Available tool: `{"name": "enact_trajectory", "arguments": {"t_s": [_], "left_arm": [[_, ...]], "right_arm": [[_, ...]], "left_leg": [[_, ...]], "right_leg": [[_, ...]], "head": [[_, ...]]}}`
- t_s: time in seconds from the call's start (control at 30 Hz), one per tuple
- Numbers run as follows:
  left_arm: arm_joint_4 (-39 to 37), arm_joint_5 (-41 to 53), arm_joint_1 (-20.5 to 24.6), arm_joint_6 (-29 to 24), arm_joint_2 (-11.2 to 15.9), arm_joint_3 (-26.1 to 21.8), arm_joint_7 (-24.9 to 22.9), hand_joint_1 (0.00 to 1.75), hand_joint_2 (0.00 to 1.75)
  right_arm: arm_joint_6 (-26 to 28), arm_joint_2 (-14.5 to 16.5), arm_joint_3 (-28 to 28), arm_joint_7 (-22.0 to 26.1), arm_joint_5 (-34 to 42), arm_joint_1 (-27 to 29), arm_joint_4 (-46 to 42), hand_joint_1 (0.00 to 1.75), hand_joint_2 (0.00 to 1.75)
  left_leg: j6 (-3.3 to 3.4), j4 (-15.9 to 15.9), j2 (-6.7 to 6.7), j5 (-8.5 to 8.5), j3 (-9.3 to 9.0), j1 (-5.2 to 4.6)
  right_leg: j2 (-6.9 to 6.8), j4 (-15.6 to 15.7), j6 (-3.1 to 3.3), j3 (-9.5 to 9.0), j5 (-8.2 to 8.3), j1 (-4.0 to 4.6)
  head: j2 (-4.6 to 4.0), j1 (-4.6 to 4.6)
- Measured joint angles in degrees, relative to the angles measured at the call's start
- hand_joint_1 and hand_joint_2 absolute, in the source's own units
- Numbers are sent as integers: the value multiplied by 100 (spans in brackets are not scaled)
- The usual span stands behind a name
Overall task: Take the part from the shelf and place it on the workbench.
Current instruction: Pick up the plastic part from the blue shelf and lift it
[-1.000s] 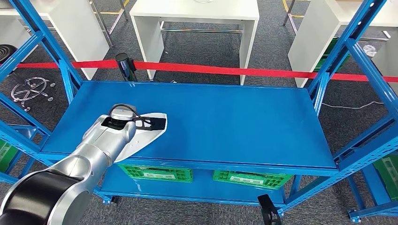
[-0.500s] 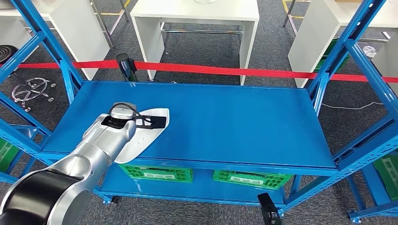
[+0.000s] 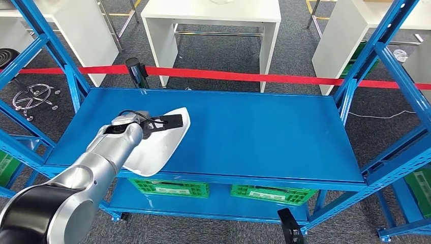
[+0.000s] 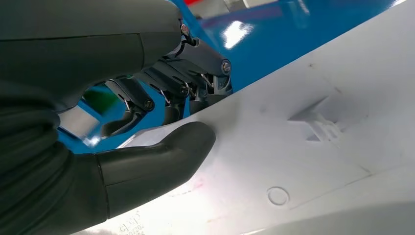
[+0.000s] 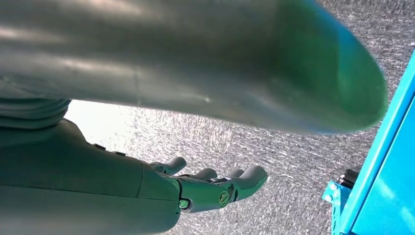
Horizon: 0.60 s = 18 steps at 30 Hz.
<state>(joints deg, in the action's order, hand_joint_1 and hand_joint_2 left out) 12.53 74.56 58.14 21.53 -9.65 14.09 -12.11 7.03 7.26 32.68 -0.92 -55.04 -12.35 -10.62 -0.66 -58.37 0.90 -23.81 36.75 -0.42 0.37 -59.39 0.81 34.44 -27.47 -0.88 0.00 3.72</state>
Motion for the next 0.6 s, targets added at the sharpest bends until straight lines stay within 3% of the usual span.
{"name": "enact_trajectory", "arguments": {"t_s": [0.3, 0.6], "left_arm": [[72, -1340, 218, 146, -182, -1318, 916, 175, 175], [91, -2256, 249, 477, -275, -2297, 1325, 175, 175]], "right_arm": [[-50, -1, 0, 17, -21, -57, 0, 0, 0], [-49, -15, 17, 55, 30, -15, 0, 0, 0]], "left_leg": [[0, -3, 0, -1, 2, 0], [0, -2, -2, -2, 2, 0]], "right_leg": [[0, 2, 0, 2, 0, -1], [2, 2, 0, 4, -1, 0]], "head": [[0, 0], [0, 0]]}}
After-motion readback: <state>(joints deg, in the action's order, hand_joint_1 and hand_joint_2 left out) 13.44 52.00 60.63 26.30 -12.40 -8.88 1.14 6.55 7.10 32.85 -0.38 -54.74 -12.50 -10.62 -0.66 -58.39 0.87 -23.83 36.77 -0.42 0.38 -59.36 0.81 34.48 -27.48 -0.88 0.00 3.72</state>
